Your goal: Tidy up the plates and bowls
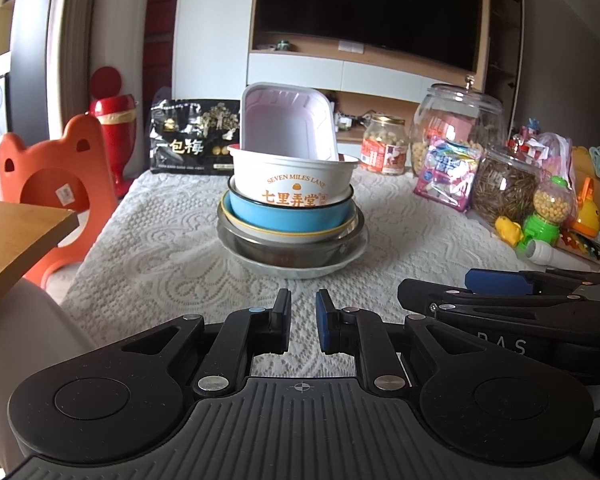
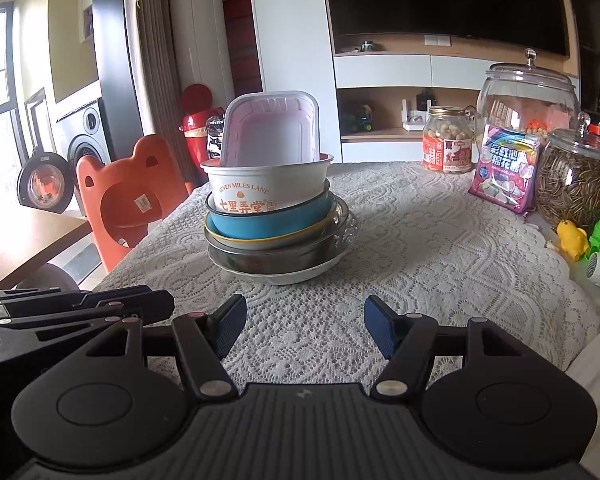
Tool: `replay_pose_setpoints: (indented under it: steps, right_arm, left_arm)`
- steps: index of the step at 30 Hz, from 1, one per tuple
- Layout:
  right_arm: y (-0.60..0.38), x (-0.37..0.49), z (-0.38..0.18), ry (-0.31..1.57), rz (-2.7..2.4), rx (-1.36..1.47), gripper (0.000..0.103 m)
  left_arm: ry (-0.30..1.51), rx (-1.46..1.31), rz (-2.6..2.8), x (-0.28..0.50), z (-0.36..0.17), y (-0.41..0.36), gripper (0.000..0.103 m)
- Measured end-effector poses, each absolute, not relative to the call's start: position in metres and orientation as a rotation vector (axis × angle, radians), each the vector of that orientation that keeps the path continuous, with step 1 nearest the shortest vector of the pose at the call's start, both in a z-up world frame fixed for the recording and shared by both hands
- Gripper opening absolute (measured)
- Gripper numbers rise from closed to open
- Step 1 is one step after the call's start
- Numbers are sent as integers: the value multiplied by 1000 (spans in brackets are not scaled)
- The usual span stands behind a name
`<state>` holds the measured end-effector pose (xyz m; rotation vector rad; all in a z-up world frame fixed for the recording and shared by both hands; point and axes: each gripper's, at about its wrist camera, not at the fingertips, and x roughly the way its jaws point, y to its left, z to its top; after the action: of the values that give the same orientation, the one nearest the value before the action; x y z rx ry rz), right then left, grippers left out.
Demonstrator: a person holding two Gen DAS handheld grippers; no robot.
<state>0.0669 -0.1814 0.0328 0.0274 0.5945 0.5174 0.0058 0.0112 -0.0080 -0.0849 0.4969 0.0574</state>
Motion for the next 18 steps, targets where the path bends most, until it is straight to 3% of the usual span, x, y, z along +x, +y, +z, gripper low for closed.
replay_pose_setpoints:
  steps: [18]
  right_arm:
    - [-182, 66, 31, 605, 517, 33, 66]
  left_arm:
    - [504, -92, 65, 7, -8, 11, 16]
